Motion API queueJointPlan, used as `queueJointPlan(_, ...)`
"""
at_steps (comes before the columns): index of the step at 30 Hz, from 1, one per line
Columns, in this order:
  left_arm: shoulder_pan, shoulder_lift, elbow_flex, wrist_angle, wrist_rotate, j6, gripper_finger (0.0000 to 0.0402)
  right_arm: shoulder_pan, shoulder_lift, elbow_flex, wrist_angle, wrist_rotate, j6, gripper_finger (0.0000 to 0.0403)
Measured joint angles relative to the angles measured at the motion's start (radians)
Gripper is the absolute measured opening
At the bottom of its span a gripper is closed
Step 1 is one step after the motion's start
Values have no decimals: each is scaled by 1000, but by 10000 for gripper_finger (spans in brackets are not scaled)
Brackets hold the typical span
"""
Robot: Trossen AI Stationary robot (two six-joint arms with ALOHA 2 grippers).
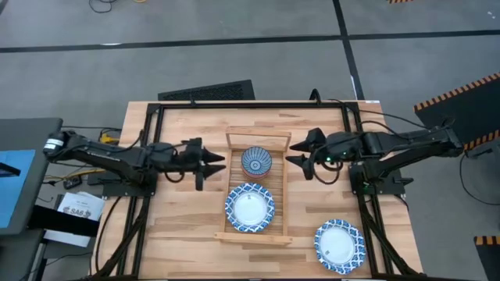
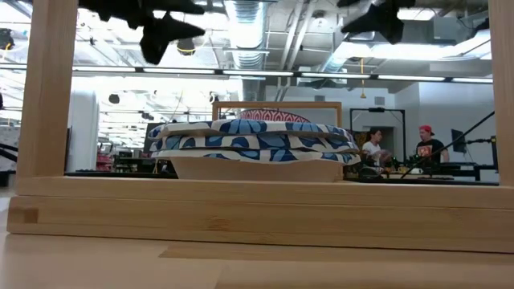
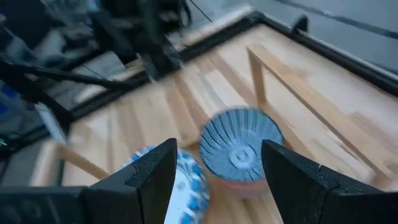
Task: Place and stack bowls onto a shelf
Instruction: Stack the blue patterned bowl on the blue patterned bowl on the shelf
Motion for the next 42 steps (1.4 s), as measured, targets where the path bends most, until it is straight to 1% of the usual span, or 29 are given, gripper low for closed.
queueJointPlan(2, 17, -29, -31, 14, -4, -8, 149, 1, 0, 1, 30, -4, -6, 260)
queueJointPlan(6, 26, -49, -43, 16, -3, -25, 149, 0, 2, 0, 28, -4, -14, 260)
queueJointPlan(9, 25, -48, -43, 25, -3, 20, 149, 0, 3, 0, 25, -6, -14, 260)
queueJointPlan(11, 25, -48, -43, 24, -3, 53, 149, -1, 2, 0, 24, -34, 13, 260)
queueJointPlan(13, 25, -48, -43, 25, -3, 78, 149, -7, 1, 19, -40, -109, 112, 260)
queueJointPlan(16, 25, -48, -43, 23, -4, 111, 149, -22, 21, 81, -265, -321, 220, 260)
queueJointPlan(18, 25, -48, -43, 22, -4, 120, 149, -1, 41, 88, -391, -435, 273, 260)
queueJointPlan(20, 25, -48, -43, 18, -5, 120, 149, 49, 57, 80, -463, -501, 320, 260)
queueJointPlan(21, 25, -48, -43, 15, -8, 120, 149, 80, 65, 75, -483, -517, 333, 260)
queueJointPlan(25, 25, -48, -43, 15, -13, 120, 148, 239, 106, 30, -577, -530, 404, 260)
queueJointPlan(31, 25, -48, -43, 15, -13, 120, 148, 469, 140, -119, -580, -531, 597, 260)
queueJointPlan(34, 25, -47, -43, 14, -13, 120, 148, 523, 157, -189, -565, -521, 671, 260)
queueJointPlan(37, 25, -47, -43, 10, -23, 120, 148, 552, 174, -232, -518, -521, 684, 260)
queueJointPlan(42, 25, -47, -43, 9, -39, 121, 148, 585, 213, -259, -439, -524, 683, 260)
